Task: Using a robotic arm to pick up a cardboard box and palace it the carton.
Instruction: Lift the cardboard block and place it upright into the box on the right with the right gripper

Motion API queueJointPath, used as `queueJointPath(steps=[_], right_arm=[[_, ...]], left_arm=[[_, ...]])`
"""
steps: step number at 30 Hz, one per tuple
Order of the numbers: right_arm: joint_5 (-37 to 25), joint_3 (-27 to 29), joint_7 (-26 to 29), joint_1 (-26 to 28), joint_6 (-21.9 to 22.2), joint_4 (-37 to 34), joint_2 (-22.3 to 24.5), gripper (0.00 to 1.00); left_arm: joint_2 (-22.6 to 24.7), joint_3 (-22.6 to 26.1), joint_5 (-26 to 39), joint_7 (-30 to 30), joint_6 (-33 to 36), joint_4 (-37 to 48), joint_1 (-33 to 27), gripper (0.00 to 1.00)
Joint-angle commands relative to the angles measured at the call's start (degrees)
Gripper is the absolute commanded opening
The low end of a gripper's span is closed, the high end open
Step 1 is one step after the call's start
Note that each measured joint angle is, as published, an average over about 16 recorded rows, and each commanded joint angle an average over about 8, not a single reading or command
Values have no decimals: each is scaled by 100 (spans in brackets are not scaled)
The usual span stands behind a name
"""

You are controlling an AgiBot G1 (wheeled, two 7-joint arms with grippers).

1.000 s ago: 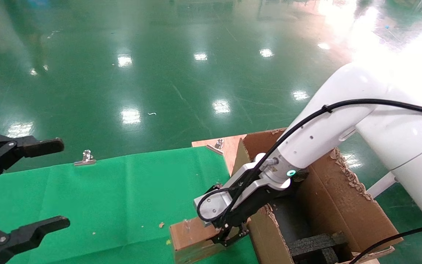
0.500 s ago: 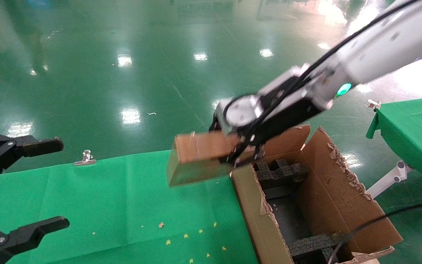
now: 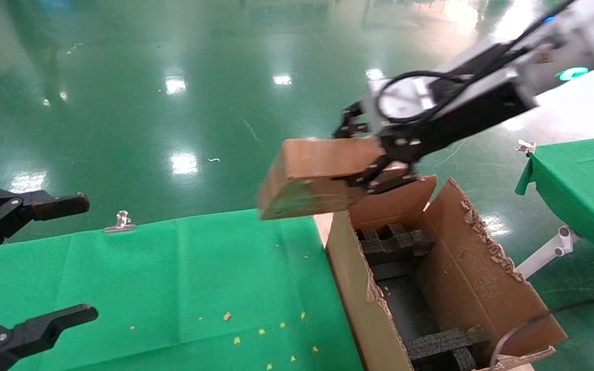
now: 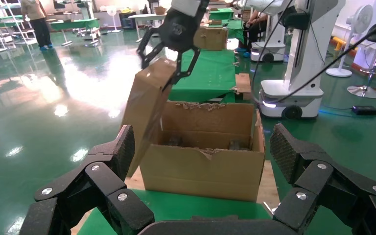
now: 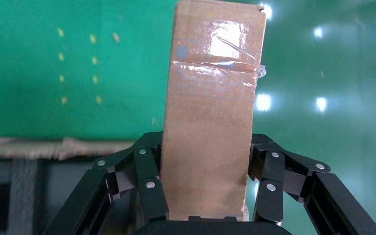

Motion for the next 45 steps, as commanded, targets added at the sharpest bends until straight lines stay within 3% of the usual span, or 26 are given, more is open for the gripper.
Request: queueJointPath(steps=[1,11,20,25,33,45], right_arm=[[87,-155,-70,155,-10,-49,157,0],[15,-1399,-380,968,-13,-427,941,0],[253,-2462,-326,1148,8,-772,1237,0],[638,-2717,36,893,178,-1336,1306,0],[1226,-2666,991,195,661,-2230,1391,0],[2087,-2458,2259,-917,1536,-2435,1844,0]], left_arm=[[0,0,0,0,0,0,0,100],[0,0,0,0,0,0,0,100],[0,1,-1,0,0,0,0,100],[0,1,-1,0,0,0,0,100],[0,1,-1,1,0,0,0,100],[-1,2,-1,1,-1,0,0,100]])
